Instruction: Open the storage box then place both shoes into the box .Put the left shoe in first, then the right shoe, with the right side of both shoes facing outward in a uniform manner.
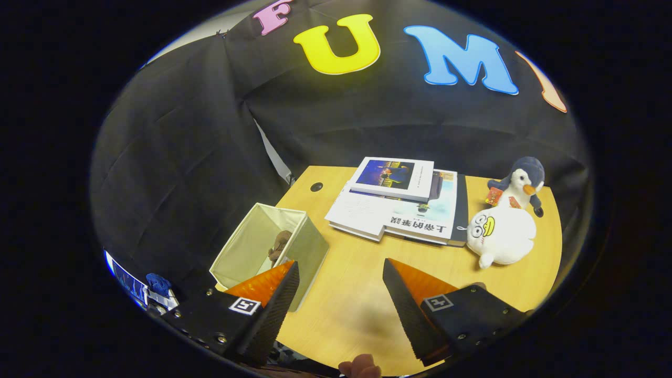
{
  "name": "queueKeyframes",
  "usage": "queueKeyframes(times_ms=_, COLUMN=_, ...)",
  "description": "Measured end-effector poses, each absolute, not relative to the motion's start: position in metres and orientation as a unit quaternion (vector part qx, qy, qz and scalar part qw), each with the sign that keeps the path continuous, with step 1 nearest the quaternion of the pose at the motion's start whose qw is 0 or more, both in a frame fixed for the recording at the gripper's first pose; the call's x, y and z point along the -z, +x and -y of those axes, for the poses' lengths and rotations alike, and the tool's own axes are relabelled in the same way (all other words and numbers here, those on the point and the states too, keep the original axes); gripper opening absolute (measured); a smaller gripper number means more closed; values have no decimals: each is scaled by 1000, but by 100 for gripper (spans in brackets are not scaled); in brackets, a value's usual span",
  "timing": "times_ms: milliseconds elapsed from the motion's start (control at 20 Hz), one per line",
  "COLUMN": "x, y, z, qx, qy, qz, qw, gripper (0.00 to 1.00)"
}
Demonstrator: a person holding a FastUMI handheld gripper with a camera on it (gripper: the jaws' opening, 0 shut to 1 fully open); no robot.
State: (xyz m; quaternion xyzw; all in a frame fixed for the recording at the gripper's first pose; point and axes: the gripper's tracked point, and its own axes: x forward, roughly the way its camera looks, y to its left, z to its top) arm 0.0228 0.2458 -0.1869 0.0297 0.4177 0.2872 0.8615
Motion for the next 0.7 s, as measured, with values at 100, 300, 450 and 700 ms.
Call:
queueKeyframes(times_ms=100, x=178, y=20, z=-226, qx=-278, qy=38, qz=-415, qw=865, gripper=97)
queueKeyframes(times_ms=300, x=185, y=21, z=-183, qx=-253, qy=51, qz=-413, qw=873, gripper=97)
queueKeyframes(times_ms=450, x=200, y=21, z=-145, qx=-225, qy=47, qz=-417, qw=879, gripper=97)
queueKeyframes(times_ms=700, x=243, y=9, z=-83, qx=-167, qy=67, qz=-440, qw=880, gripper=97)
